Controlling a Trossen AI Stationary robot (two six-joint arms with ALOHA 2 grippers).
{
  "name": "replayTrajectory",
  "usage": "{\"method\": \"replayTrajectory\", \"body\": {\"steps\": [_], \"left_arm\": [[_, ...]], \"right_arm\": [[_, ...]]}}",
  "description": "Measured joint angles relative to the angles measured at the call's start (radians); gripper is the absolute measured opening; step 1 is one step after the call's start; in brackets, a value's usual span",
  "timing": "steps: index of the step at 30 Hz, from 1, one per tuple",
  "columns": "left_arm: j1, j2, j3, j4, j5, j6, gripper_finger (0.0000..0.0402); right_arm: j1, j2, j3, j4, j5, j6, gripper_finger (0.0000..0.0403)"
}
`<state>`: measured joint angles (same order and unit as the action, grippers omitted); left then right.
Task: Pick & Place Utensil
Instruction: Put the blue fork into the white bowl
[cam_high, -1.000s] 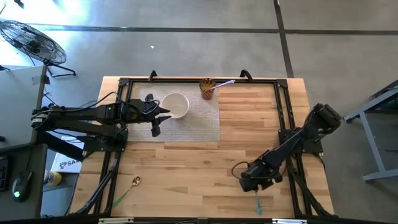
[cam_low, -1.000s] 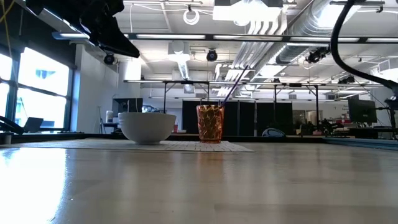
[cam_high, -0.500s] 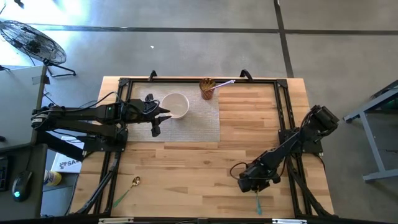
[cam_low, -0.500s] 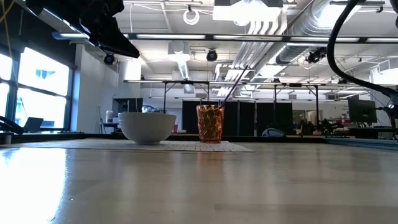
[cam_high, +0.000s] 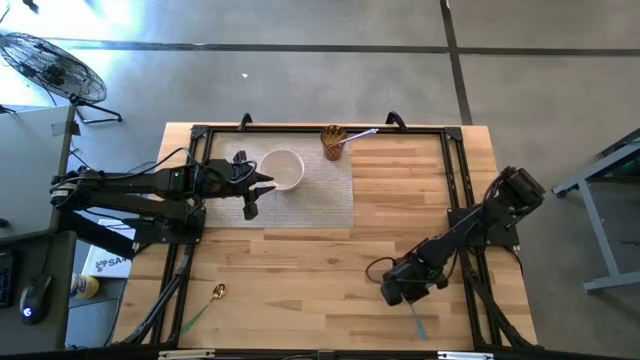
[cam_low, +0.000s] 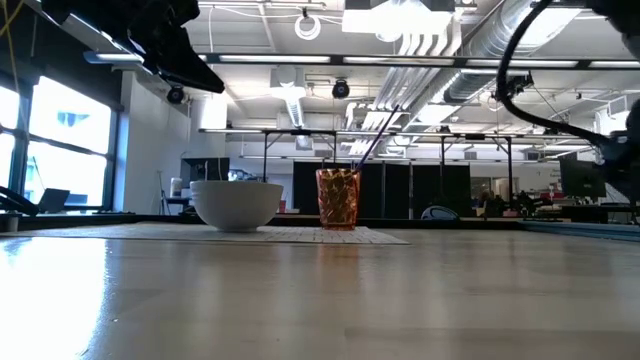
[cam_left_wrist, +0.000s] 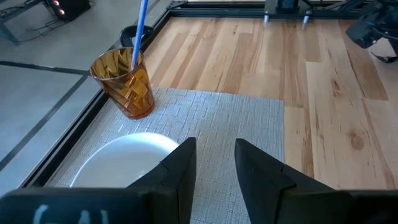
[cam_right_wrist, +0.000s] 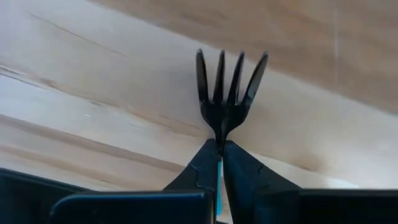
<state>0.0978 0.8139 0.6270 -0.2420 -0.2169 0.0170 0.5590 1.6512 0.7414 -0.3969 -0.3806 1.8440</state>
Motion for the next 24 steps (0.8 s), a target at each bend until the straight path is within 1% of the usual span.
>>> {"method": "replayTrajectory", "body": {"steps": [2, 5, 7, 11, 18, 24], "left_arm": [[0.000, 0.000, 0.000, 0.000, 0.000, 0.000, 0.0108], [0.000, 0.000, 0.000, 0.000, 0.000, 0.000, 0.0108], [0.000, 0.000, 0.000, 0.000, 0.000, 0.000, 0.0108], [0.000, 0.000, 0.000, 0.000, 0.000, 0.000, 0.0108], [0.000, 0.000, 0.000, 0.000, 0.000, 0.000, 0.0108], [0.000, 0.000, 0.000, 0.000, 0.000, 0.000, 0.0108]], "right_arm": [[-0.020, 0.001, 0.008, -0.013, 0.011, -0.034, 0.0010], [-0.053, 0.002, 0.037, -0.063, 0.066, -0.098, 0.0013], [-0.078, 0.003, 0.065, -0.096, 0.140, -0.152, 0.0012], [-0.136, 0.004, 0.107, -0.107, 0.345, -0.273, 0.0010], [-0.221, 0.005, 0.115, -0.098, 0.508, -0.493, 0.0011], [-0.254, 0.007, 0.104, -0.044, 0.692, -0.688, 0.0011]]}}
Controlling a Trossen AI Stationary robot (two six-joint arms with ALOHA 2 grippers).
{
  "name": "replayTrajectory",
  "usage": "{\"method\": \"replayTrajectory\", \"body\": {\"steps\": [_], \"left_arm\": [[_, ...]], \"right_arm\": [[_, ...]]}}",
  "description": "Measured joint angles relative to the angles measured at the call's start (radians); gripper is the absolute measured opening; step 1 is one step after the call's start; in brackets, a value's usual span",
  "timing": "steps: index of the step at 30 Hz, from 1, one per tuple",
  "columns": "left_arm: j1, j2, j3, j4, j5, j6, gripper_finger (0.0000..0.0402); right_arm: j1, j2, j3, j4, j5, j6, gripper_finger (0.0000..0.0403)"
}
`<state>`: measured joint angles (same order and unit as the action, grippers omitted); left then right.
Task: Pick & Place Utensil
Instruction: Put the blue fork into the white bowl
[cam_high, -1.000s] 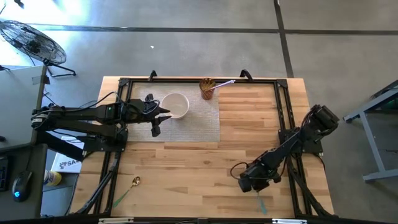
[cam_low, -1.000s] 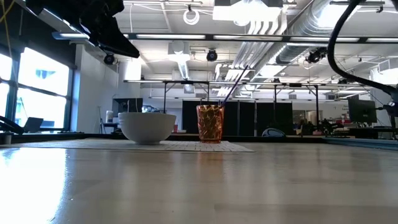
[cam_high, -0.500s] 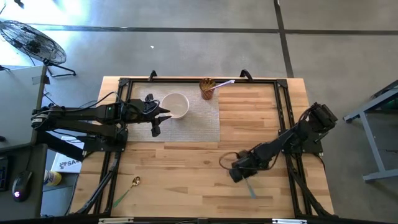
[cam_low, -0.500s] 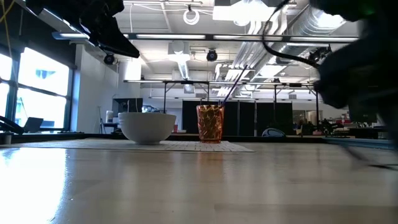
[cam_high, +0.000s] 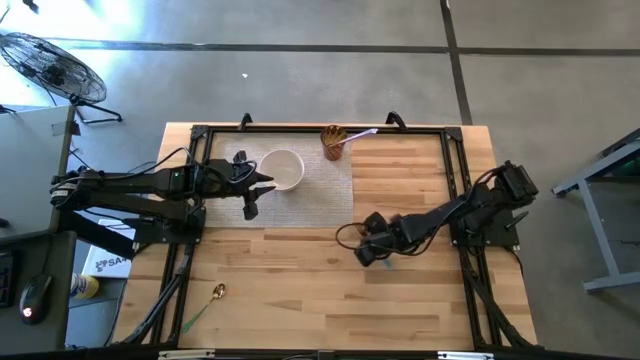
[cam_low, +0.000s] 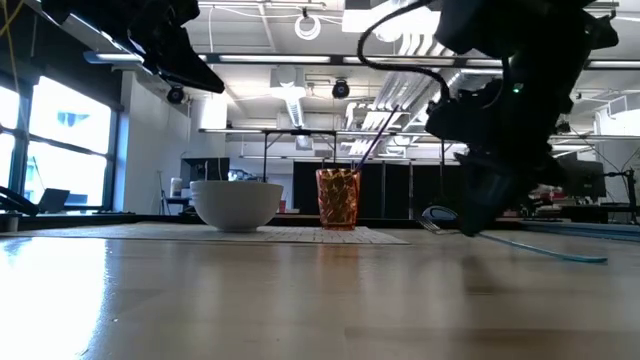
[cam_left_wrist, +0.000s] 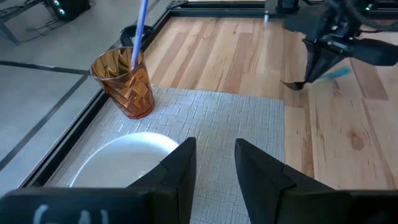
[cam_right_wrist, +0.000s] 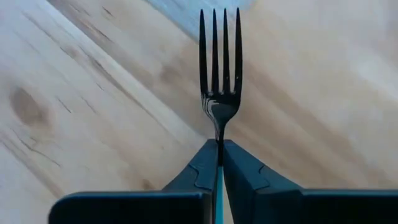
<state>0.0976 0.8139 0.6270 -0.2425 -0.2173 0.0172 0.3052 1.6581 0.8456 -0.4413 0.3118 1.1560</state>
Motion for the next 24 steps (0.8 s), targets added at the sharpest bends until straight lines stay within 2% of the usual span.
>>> {"method": "replayTrajectory", "body": {"steps": [7, 16, 24], "left_arm": [[0.000, 0.000, 0.000, -0.012, 0.000, 0.000, 0.0108], [0.000, 0.000, 0.000, -0.033, 0.006, -0.025, 0.0108], [0.000, 0.000, 0.000, -0.034, 0.010, -0.025, 0.0108]], "right_arm": [[-0.001, 0.008, -0.002, 0.043, 0.130, -0.165, 0.0025], [-0.001, 0.063, -0.083, 0.209, 0.179, -0.225, 0.0045], [-0.001, 0.064, -0.091, 0.233, 0.213, -0.302, 0.0057]]}}
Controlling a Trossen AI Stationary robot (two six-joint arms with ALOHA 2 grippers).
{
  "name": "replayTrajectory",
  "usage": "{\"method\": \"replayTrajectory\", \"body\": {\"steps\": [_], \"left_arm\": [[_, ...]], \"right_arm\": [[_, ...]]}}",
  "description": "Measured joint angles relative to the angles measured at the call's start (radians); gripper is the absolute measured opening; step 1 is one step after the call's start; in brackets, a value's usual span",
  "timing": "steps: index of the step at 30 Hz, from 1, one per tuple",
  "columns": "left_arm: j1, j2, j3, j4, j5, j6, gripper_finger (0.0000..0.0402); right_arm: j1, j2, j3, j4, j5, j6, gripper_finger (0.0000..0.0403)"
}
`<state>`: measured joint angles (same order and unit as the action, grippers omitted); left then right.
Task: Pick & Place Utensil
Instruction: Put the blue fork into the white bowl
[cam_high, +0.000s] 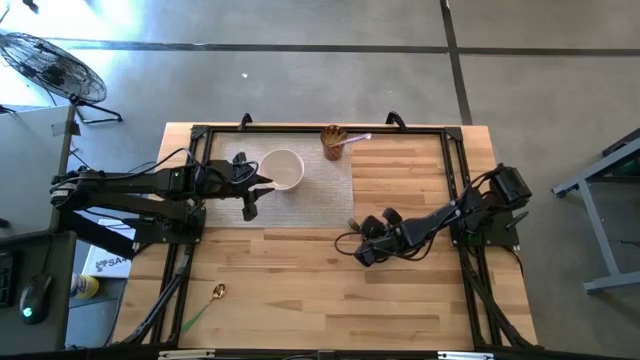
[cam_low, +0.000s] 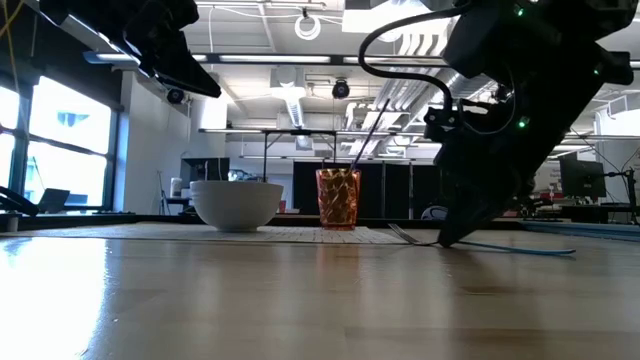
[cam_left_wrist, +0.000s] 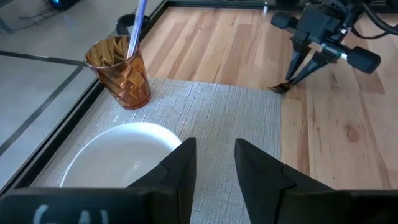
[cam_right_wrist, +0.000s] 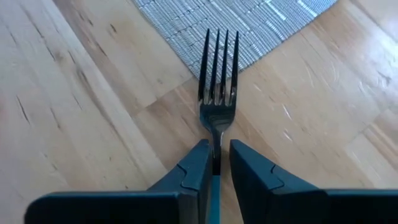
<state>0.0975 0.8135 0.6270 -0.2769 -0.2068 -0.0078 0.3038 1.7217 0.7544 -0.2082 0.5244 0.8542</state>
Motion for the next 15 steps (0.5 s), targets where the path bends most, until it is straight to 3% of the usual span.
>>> {"method": "replayTrajectory", "body": {"steps": [15], "left_arm": [[0.000, 0.000, 0.000, -0.012, 0.010, 0.000, 0.0108]], "right_arm": [[0.038, 0.054, 0.002, 0.029, 0.062, -0.018, 0.0058]]}}
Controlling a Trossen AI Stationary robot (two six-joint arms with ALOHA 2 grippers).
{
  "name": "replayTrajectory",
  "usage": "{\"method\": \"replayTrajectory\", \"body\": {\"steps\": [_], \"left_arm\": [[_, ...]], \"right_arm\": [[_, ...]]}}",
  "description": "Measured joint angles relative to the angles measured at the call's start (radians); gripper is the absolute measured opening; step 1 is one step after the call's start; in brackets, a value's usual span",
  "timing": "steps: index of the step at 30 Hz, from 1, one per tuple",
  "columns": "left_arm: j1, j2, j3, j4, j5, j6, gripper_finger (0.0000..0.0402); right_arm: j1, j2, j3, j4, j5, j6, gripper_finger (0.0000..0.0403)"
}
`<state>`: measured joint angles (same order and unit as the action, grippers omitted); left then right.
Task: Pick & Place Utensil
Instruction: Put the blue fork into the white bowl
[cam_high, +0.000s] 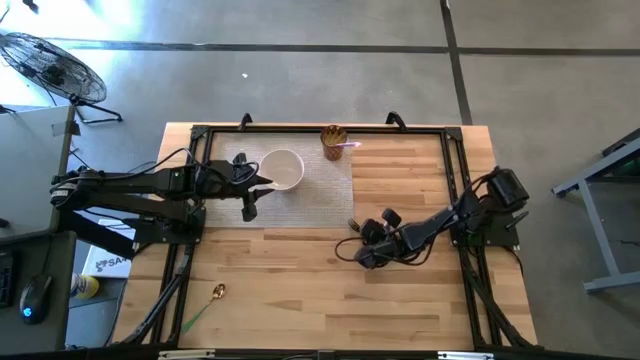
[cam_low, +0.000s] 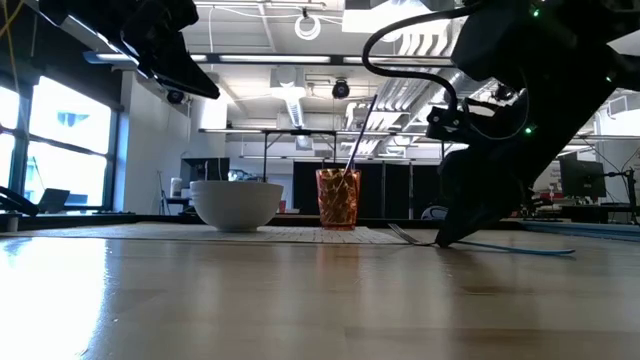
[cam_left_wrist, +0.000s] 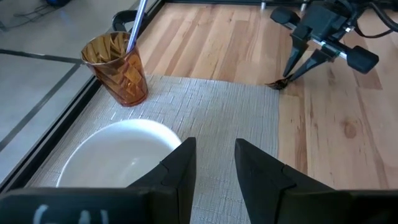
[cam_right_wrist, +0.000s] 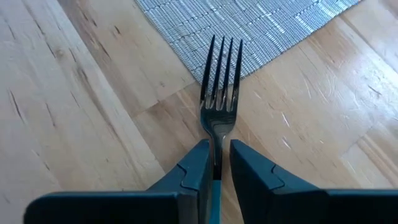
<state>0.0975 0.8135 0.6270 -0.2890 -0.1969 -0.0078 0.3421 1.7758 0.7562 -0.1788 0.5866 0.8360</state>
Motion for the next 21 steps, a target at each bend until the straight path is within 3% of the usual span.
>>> {"method": "replayTrajectory", "body": {"steps": [12, 21], "left_arm": [[0.000, 0.000, 0.000, 0.001, 0.000, 0.000, 0.0108], [0.000, 0.000, 0.000, 0.001, 0.000, 0.000, 0.0108]], "right_arm": [[0.015, 0.033, 0.000, 0.038, 0.043, 0.045, 0.0054], [0.016, 0.031, -0.001, 0.037, 0.035, 0.054, 0.0007]]}}
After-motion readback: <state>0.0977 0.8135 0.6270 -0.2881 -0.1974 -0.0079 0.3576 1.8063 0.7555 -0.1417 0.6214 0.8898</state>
